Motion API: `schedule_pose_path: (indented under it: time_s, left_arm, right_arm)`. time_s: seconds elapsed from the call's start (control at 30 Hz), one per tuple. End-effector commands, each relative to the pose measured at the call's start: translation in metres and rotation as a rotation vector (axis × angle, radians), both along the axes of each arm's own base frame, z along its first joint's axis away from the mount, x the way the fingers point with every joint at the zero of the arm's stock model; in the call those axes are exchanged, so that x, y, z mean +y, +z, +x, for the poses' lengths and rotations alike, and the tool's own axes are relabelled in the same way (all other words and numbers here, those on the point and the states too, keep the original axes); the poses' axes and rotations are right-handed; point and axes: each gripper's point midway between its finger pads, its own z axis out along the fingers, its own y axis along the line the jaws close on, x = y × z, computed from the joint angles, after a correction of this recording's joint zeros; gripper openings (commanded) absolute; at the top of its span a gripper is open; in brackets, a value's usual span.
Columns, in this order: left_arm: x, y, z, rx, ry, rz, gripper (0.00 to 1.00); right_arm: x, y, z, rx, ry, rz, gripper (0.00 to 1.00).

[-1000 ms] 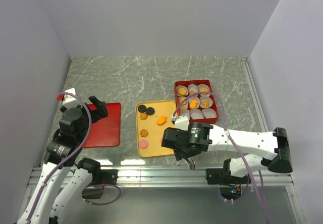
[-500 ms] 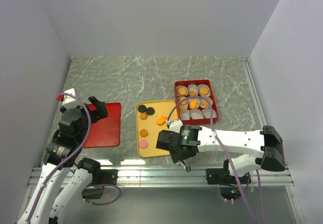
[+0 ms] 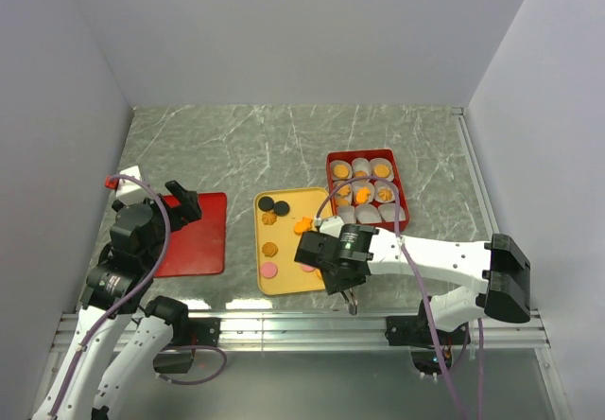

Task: Pack the cookies

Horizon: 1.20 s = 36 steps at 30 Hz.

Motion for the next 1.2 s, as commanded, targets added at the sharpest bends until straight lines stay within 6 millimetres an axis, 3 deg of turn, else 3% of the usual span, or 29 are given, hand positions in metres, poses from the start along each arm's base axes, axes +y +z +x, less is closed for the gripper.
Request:
schedule_pose_path:
  time_s: [0.0, 0.33, 0.47, 0.67, 0.9, 1.17]
  left_arm:
    - [0.001, 0.003, 0.001, -0.008, 0.013, -0.01, 0.99]
    - [0.0, 0.002, 0.002, 0.0, 0.013, -0.007, 0.99]
    - [0.001, 0.002, 0.003, 0.0, 0.019, -0.006, 0.99]
    - [0.004, 0.003, 0.003, -0.003, 0.031, -0.006, 0.99]
    - [0.005, 0.002, 0.005, 0.001, 0.027, -0.003, 0.99]
    - [0.002, 0.001, 0.006, 0.006, 0.009, -0.003, 0.99]
  right_arm:
    - [0.004, 0.013, 0.013, -0.05, 0.008, 0.038, 0.45]
    - [0.008, 0.059, 0.035, -0.102, 0.027, 0.068, 0.37]
    - [0.014, 0.083, 0.053, -0.135, 0.032, 0.075, 0.36]
    - [0.008, 0.102, 0.084, -0.162, -0.001, 0.086, 0.35]
    - [-0.025, 0.107, 0.113, -0.185, -0.087, 0.065, 0.34]
    - [-0.075, 0.079, 0.128, -0.157, -0.248, 0.036, 0.33]
